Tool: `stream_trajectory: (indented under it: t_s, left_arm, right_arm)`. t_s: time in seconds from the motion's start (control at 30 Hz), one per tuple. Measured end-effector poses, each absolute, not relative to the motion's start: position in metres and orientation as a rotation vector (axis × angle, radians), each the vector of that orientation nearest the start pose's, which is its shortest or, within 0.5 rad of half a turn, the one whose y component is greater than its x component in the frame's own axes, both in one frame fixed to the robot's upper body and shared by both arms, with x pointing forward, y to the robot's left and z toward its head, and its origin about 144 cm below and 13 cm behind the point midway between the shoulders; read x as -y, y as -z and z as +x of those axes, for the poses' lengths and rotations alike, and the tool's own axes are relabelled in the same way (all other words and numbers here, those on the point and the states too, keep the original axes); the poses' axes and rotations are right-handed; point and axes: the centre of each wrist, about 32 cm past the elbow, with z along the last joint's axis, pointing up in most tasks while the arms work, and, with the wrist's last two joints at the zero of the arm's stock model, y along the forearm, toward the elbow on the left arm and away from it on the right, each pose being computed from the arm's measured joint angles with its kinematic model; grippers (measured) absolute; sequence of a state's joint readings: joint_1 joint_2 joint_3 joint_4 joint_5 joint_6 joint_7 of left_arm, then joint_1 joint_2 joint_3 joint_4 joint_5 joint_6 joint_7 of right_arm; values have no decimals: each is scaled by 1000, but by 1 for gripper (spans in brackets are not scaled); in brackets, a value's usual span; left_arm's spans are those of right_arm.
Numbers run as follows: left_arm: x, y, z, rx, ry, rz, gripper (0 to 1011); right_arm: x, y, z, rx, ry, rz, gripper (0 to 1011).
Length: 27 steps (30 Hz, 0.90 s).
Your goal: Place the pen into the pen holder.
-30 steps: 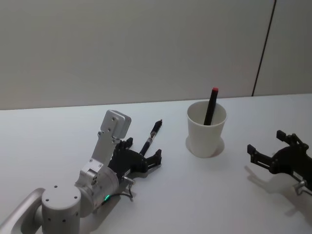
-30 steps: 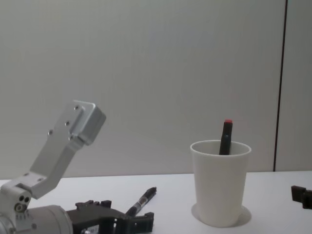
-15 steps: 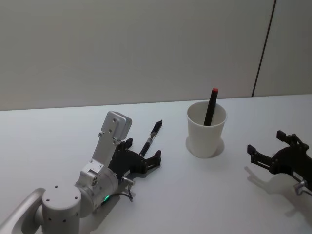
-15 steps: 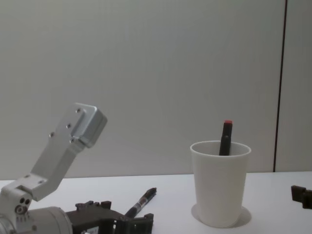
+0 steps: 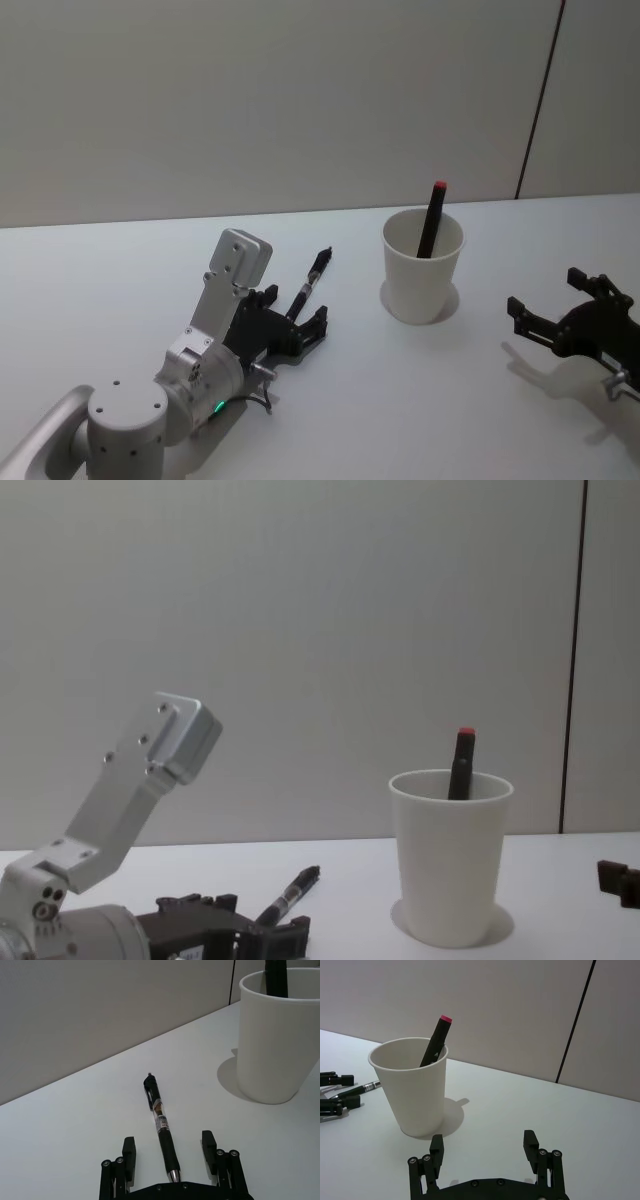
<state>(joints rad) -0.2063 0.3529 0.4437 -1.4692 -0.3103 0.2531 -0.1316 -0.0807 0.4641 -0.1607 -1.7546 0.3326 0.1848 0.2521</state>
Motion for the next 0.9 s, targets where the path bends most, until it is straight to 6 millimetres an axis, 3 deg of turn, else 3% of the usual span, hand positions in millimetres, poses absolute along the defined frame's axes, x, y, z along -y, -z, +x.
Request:
stream_trajectory:
  t_s: [0.9]
  left_arm:
    - [-211,-1146,492,-120,-1065,321,652]
  right_arm:
    - [289,-1176,431,-49,1101,-207,1001]
